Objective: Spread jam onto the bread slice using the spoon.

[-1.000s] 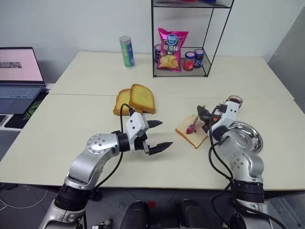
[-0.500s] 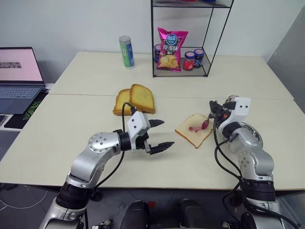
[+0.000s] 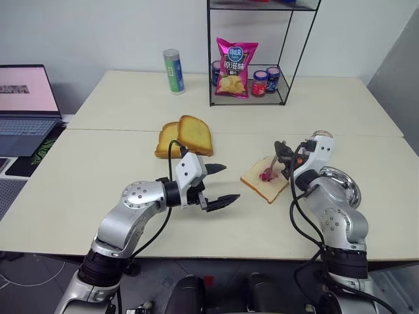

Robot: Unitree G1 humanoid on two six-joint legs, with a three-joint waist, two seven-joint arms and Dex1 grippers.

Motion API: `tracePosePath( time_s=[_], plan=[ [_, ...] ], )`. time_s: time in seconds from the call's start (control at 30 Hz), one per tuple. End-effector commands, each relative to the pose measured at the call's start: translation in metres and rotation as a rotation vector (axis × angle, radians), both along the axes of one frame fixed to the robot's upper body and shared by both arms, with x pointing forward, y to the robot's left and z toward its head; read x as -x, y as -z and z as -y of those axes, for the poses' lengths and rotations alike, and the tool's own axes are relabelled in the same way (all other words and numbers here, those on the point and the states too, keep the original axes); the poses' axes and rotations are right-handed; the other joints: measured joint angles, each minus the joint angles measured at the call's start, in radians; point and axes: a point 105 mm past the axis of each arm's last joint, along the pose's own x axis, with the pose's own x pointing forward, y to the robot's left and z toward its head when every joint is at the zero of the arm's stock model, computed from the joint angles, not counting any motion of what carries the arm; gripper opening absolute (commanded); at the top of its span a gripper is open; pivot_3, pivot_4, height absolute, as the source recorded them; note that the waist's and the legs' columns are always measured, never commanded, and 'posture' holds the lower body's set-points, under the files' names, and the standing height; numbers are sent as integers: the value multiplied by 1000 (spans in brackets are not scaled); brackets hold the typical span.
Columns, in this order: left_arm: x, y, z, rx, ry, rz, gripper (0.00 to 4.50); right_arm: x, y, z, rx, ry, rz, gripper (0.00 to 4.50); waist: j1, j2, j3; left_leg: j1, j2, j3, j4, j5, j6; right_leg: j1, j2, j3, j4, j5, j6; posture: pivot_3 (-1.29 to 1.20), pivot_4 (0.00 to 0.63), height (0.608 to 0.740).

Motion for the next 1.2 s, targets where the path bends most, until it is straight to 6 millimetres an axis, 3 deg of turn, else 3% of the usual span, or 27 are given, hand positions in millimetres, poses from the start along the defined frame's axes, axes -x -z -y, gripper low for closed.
tracePosePath(
  time_s=[0.03,0.23,0.4,0.5,0.63,0.77,0.9,1.03,1.2],
  plan=[
    [3,-10,6,11,25,45,4500,3,-14,16,72,43,72,36,1,0,0,0,0,0,0,0,0,0,0,0,0,0,0,0,150,740],
    [3,-11,7,13,30,46,4500,0,-29,22,67,76,124,36,2,0,0,0,0,0,0,0,0,0,0,0,0,0,1,0,150,740],
    [1,-17,11,21,47,52,4500,3,-60,20,-5,91,194,36,1,0,0,0,0,0,0,0,0,0,0,0,0,0,1,0,150,740],
    [0,-37,27,40,113,69,4500,10,-78,48,-78,216,231,36,7,-1,1,0,0,0,0,0,0,0,0,0,0,0,1,0,150,740],
    [-7,-39,44,-95,210,148,4500,30,-87,92,-108,412,242,36,23,-1,0,-2,-2,-1,1,0,0,0,0,-1,-1,0,2,0,150,740],
    [-14,-42,66,-88,276,142,4500,55,-75,132,-172,593,203,36,26,-1,1,-2,-1,-1,0,0,0,0,0,0,-2,0,1,0,150,740],
    [-24,-25,82,-211,327,225,4500,69,-51,160,-295,721,151,36,20,0,0,-1,0,0,0,0,0,0,1,0,-1,0,1,0,150,740],
    [-32,-30,104,-191,358,252,4500,66,-18,166,-449,766,81,36,18,0,0,0,0,0,0,0,0,0,2,1,0,-1,2,0,150,740],
    [-34,-31,115,-174,376,267,4500,60,8,170,-497,778,27,36,10,1,1,-1,-1,1,0,0,1,0,2,1,-1,-1,2,0,150,740]
  ],
)
